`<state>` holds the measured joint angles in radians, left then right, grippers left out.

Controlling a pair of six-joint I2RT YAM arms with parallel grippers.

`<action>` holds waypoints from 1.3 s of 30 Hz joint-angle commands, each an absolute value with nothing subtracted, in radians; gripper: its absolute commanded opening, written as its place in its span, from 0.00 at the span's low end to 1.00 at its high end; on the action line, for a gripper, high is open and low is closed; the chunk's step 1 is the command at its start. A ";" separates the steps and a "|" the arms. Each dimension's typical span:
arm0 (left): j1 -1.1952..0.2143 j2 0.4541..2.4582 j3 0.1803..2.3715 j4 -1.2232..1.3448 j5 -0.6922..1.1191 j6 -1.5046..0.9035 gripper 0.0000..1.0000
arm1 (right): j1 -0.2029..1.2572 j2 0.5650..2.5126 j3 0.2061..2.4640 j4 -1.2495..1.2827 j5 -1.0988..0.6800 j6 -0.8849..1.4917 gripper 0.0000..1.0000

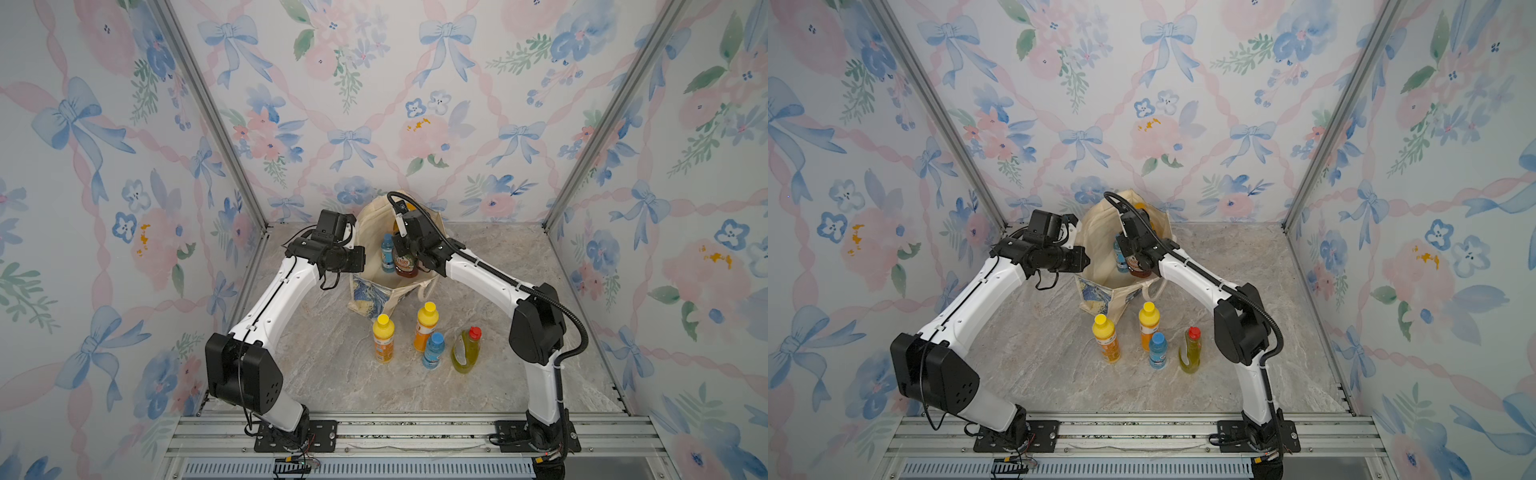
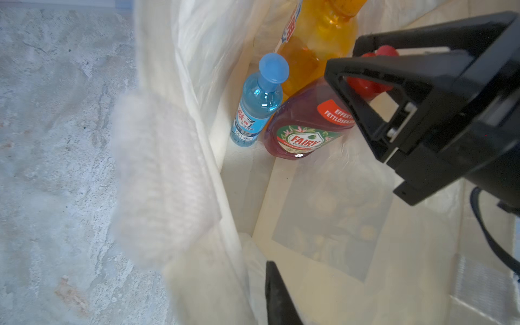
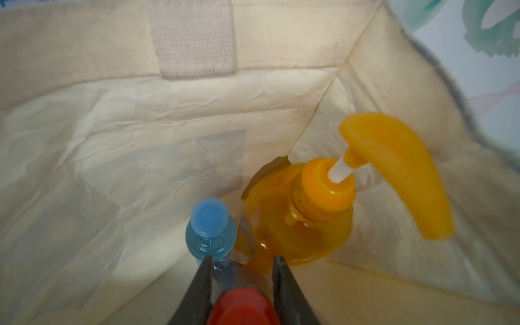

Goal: Pack dish soap into the shopping bag
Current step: Place the bottle of dish soap in the shopping bag.

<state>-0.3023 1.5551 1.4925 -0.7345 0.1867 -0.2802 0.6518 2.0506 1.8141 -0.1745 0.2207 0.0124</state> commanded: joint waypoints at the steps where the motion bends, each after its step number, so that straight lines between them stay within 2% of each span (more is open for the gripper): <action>1: -0.310 1.558 1.469 -0.734 0.182 -0.270 0.17 | 0.595 1.930 1.772 0.061 0.022 0.045 0.00; 5: -0.309 1.555 1.469 -0.733 0.178 -0.268 0.17 | 0.547 1.917 1.737 0.061 -0.136 -0.002 0.00; 18: -0.301 1.554 1.474 -0.733 0.174 -0.274 0.14 | 0.531 1.908 1.675 0.069 -0.277 -0.240 0.00; 30: -0.268 1.540 1.472 -0.736 0.207 -0.279 0.12 | 0.492 1.987 1.739 0.057 -0.380 -0.385 0.00; 39: -0.266 1.534 1.462 -0.736 0.196 -0.290 0.11 | 0.473 2.051 1.795 -0.012 -0.384 -0.442 0.00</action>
<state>-0.2733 1.5536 1.4826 -0.7307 0.1978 -0.2848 0.4988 2.0369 1.7248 -0.0566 -0.3866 -0.3836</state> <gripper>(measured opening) 0.117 0.308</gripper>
